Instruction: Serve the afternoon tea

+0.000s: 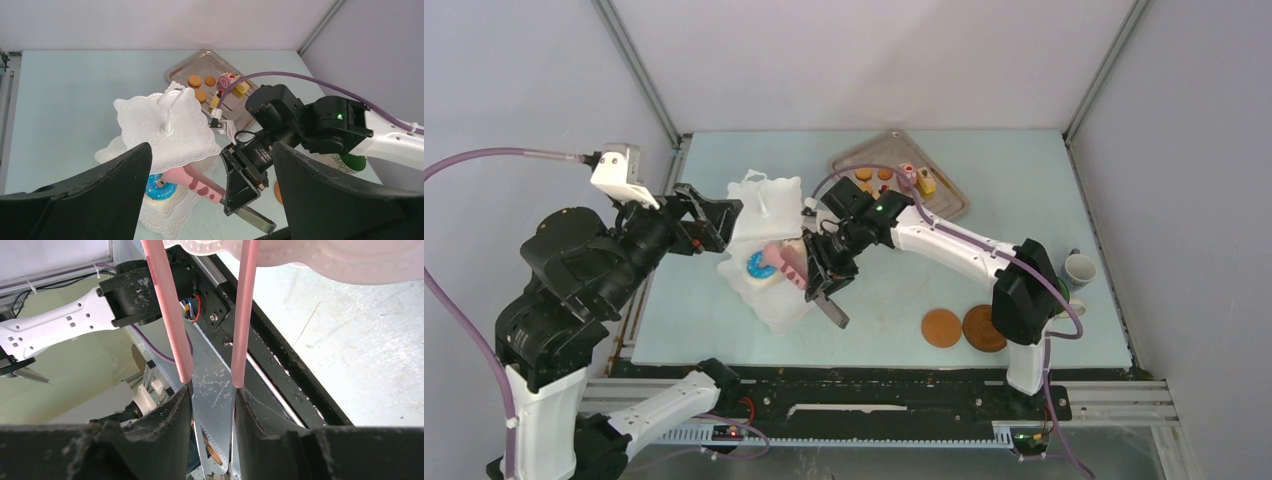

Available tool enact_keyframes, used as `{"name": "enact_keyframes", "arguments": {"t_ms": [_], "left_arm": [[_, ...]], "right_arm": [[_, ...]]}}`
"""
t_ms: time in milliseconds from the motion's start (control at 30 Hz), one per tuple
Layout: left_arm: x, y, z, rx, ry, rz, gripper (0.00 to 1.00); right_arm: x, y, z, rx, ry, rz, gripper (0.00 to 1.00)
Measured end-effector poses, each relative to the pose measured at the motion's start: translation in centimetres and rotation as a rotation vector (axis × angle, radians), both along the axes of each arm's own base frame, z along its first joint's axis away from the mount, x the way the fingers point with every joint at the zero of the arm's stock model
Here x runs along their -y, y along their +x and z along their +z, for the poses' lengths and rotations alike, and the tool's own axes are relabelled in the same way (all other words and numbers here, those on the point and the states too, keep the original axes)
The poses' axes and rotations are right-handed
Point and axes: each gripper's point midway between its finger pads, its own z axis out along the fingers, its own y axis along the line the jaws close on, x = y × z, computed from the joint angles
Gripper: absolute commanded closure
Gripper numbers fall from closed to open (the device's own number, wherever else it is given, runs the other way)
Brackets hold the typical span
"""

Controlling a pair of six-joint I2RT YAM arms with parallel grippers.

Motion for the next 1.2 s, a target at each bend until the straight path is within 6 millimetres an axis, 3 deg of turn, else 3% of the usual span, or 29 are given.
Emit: {"name": "enact_keyframes", "arguments": {"t_ms": [267,600,700,833,1000,1200], "left_arm": [[0.4,0.5,-0.3,-0.011,0.016,-0.002,0.03],[0.8,0.9,-0.6,-0.021,0.034,-0.008,0.03],[0.9,1.1,-0.7,-0.025,0.037,-0.008,0.03],[1.0,1.4,-0.9,-0.032,0.045,-0.008,0.03],[1.0,1.5,-1.0,-0.030,0.061,-0.004,0.03],[0.6,1.6,-0.9,-0.017,0.087,0.009,0.01]], "right_arm": [[1.3,0.0,0.8,0.011,0.016,-0.019,0.62],[4.1,-1.9,2.1,-0.001,0.049,-0.021,0.64],[5.4,-2.1,2.4,0.005,0.065,-0.018,0.65],[8.7,-1.8,2.1,0.022,0.067,-0.036,0.65],[14.5,1.3,1.6,0.054,0.055,-0.156,0.65],[20.1,7.8,1.5,0.152,0.049,-0.358,0.65]]}}
